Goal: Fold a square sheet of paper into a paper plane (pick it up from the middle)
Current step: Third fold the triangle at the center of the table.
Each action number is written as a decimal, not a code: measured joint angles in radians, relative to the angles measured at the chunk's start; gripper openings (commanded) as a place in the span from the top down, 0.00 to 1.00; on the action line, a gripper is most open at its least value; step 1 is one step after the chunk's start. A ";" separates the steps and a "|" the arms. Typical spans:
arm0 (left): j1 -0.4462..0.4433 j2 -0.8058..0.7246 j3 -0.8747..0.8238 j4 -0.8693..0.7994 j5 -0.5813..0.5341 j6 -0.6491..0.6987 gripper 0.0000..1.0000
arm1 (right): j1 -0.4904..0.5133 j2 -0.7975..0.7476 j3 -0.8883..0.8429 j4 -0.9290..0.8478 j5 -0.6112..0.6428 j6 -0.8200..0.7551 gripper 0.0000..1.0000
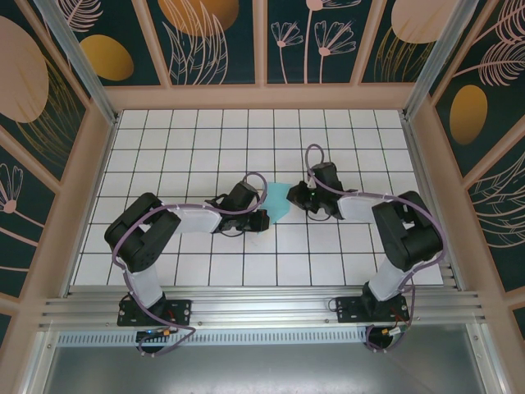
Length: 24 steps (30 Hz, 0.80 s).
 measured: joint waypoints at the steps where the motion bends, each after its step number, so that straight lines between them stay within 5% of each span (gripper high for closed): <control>1: 0.000 0.000 0.000 0.000 0.000 0.000 0.92 | 0.016 -0.002 0.002 0.000 0.000 0.000 0.88; 8: 0.000 0.000 0.001 0.000 0.002 0.000 0.91 | 0.106 0.040 0.002 0.027 -0.013 0.015 0.89; 24: 0.002 -0.046 0.051 -0.117 0.015 -0.029 0.78 | 0.107 0.116 0.013 0.020 0.001 0.034 0.91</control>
